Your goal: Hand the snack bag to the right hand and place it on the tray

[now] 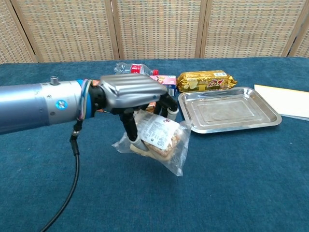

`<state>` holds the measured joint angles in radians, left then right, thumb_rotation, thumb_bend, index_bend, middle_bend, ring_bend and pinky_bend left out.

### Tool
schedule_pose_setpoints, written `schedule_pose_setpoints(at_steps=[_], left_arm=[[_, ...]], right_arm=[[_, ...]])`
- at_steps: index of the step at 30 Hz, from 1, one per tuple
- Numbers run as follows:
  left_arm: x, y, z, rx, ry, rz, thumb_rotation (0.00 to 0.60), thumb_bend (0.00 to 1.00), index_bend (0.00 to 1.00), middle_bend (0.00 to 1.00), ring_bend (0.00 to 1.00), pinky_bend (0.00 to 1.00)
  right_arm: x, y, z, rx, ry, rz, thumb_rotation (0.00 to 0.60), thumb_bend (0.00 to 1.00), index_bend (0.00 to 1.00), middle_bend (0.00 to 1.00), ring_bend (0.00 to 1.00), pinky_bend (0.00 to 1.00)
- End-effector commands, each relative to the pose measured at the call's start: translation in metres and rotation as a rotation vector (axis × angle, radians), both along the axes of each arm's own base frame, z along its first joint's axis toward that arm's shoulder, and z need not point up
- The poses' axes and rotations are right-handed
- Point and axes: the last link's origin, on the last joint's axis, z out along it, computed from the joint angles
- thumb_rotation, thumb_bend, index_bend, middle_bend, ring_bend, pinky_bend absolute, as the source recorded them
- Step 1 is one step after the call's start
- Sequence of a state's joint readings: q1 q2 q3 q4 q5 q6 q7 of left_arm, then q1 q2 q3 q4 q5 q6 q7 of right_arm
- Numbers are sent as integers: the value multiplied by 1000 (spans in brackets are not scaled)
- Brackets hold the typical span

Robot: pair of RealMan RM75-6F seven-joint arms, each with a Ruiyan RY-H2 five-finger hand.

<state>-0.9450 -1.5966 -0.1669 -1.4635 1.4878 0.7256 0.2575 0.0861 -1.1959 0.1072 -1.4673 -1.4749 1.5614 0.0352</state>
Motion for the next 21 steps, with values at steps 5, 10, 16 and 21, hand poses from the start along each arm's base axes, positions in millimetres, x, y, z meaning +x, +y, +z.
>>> schedule_pose_setpoints(at_steps=[5,10,16,21], left_arm=[[-4,0,4,-11,48,40,600,0,0,0,0,0],[-22,15,59,123,15,86,600,0,0,0,0,0],[-91,25,149,356,2,374,600,0,0,0,0,0],[-149,4,198,511,-21,591,600,0,0,0,0,0]], right_arm=[[-1,3,1,7,5,-2,600,0,0,0,0,0],[7,-1,-4,54,37,24,600,0,0,0,0,0],[33,-13,-14,232,133,129,600,0,0,0,0,0],[64,-30,-34,441,170,275,600,0,0,0,0,0]])
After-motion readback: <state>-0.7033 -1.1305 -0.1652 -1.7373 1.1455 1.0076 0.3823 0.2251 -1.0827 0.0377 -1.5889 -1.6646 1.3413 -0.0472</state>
